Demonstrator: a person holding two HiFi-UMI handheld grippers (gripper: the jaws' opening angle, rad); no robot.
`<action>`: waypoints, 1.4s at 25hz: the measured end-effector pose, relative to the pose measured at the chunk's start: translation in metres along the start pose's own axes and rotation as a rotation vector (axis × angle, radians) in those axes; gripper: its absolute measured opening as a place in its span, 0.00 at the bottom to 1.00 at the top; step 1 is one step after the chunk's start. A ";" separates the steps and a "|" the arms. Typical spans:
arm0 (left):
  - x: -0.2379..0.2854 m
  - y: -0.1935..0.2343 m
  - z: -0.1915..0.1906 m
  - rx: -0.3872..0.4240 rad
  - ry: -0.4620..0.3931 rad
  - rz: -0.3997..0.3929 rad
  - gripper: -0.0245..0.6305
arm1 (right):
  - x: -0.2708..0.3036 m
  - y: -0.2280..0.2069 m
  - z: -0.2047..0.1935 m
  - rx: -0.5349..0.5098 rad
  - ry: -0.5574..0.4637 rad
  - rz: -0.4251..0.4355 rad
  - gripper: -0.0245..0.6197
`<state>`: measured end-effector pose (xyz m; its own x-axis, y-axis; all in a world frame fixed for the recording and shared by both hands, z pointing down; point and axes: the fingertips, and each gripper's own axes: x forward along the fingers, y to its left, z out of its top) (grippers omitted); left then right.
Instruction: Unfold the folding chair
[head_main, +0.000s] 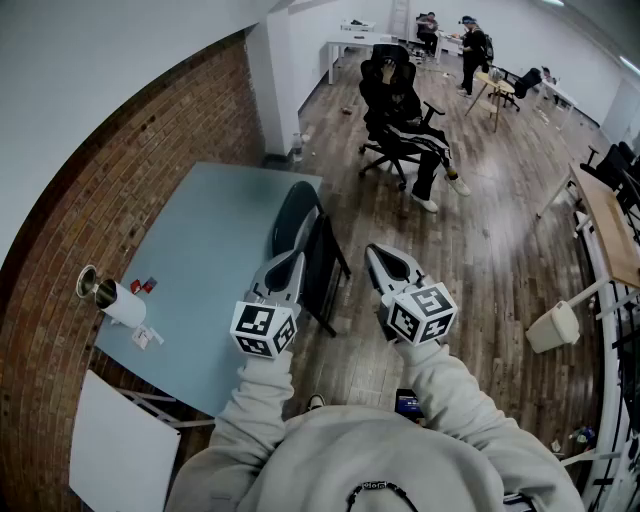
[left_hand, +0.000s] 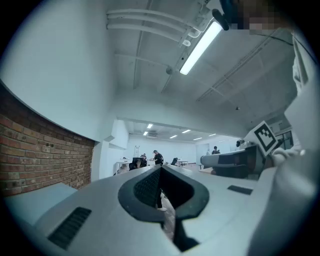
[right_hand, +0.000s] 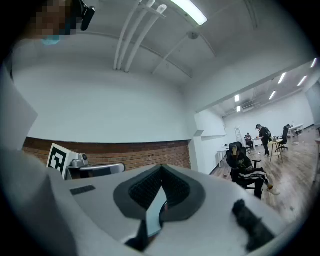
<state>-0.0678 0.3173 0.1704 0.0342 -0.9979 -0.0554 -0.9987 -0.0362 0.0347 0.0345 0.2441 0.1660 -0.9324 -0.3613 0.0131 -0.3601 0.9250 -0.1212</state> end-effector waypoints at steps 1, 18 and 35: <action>-0.006 -0.005 -0.006 0.002 0.017 -0.002 0.04 | -0.009 0.002 -0.005 0.006 -0.001 0.000 0.05; 0.036 0.017 -0.058 0.014 0.078 -0.023 0.04 | 0.017 -0.037 -0.039 0.035 0.019 0.045 0.05; 0.271 0.252 -0.043 0.054 0.067 -0.069 0.04 | 0.307 -0.177 0.007 0.000 -0.048 -0.151 0.05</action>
<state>-0.3084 0.0356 0.2076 0.1033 -0.9946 0.0109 -0.9944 -0.1035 -0.0205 -0.1884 -0.0311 0.1847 -0.8652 -0.5012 -0.0159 -0.4958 0.8598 -0.1217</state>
